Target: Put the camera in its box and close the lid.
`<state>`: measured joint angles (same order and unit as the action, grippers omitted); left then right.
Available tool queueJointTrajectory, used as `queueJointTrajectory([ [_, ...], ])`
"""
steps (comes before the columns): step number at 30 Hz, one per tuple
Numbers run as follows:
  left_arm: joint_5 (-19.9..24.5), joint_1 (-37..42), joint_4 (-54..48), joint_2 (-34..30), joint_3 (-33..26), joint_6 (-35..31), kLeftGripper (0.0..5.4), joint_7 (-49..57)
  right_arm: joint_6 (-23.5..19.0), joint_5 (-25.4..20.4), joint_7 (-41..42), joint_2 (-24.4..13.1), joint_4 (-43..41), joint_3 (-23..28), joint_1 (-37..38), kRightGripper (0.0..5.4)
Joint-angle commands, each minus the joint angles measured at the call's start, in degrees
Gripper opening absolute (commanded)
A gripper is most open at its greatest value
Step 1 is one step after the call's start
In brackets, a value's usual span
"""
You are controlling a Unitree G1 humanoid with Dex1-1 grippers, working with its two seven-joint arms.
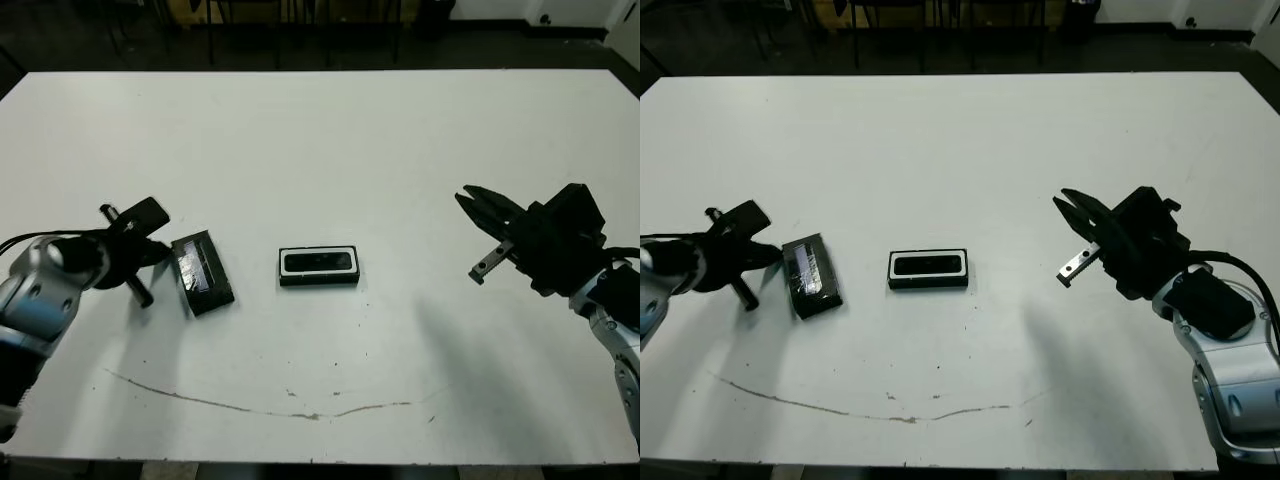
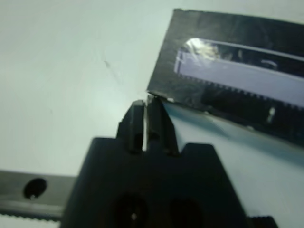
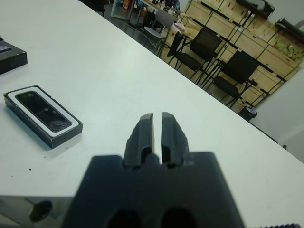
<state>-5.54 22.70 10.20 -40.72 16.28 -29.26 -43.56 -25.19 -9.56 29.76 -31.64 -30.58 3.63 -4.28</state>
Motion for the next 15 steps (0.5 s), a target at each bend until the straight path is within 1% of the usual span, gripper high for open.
queueJointTrajectory([
  [1, -1.66, -1.14, 4.70, 1.79, 3.39, -0.50, 0.00, -1.79, -0.48, -0.14, 0.13, -0.36, -0.04, -0.01, 0.99, 0.01],
  [5, -2.62, 1.45, 7.87, 2.52, 4.67, -1.27, 0.00, -2.78, -0.45, 0.43, 0.06, -0.69, -0.29, -0.29, 1.06, 0.01],
  [9, -4.31, 4.56, 12.22, 2.60, 6.32, 1.80, 0.00, -4.39, 0.10, -0.24, 0.61, -0.49, 0.39, -0.09, 1.05, 0.01],
  [12, -6.18, 7.33, 15.87, 3.17, 7.74, 3.82, 0.00, -5.41, 0.24, 0.11, 0.85, -0.89, 0.45, -0.38, 1.06, 0.01],
  [15, -7.50, 10.29, 19.21, 3.84, 8.93, 7.24, 0.00, -7.43, 0.95, 0.38, 0.98, -0.85, 0.88, -0.61, 1.11, 0.01],
])
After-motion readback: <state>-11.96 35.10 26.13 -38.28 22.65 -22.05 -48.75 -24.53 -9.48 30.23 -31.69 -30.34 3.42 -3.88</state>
